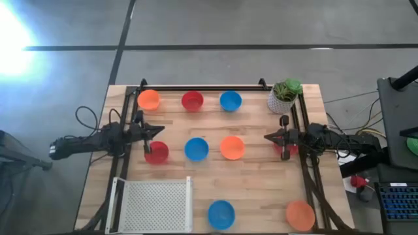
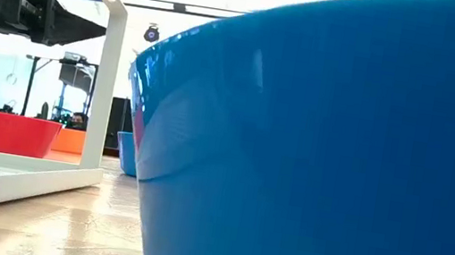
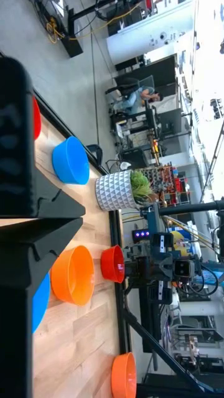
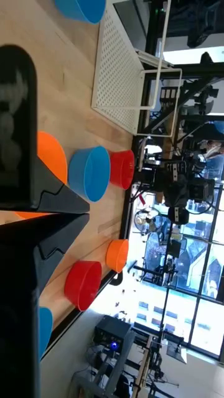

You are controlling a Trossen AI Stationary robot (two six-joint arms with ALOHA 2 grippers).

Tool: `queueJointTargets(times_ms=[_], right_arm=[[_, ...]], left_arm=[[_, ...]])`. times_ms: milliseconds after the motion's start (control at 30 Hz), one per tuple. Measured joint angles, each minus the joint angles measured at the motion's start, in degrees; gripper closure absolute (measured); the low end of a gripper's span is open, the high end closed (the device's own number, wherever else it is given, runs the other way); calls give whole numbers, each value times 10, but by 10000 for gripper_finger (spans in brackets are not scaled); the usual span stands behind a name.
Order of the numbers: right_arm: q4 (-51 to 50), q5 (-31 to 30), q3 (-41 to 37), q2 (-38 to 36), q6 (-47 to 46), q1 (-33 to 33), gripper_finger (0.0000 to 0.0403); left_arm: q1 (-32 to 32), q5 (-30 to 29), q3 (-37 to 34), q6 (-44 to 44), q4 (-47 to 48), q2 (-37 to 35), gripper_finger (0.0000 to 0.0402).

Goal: Pick & Place Mini bowls

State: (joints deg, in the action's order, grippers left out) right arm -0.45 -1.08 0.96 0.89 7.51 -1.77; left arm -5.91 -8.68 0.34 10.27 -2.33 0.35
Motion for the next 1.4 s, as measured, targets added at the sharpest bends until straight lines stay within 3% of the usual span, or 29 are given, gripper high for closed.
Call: queueJointTargets(times_ms=[900,1200,1400], right_arm=[[0,0,0,0,-1,0,394],[8,0,0,0,-163,0,394],[62,0,0,0,-146,0,394]], left_arm=[[0,0,0,0,0,0,402],[0,0,0,0,0,0,402],[0,0,0,0,0,0,402]])
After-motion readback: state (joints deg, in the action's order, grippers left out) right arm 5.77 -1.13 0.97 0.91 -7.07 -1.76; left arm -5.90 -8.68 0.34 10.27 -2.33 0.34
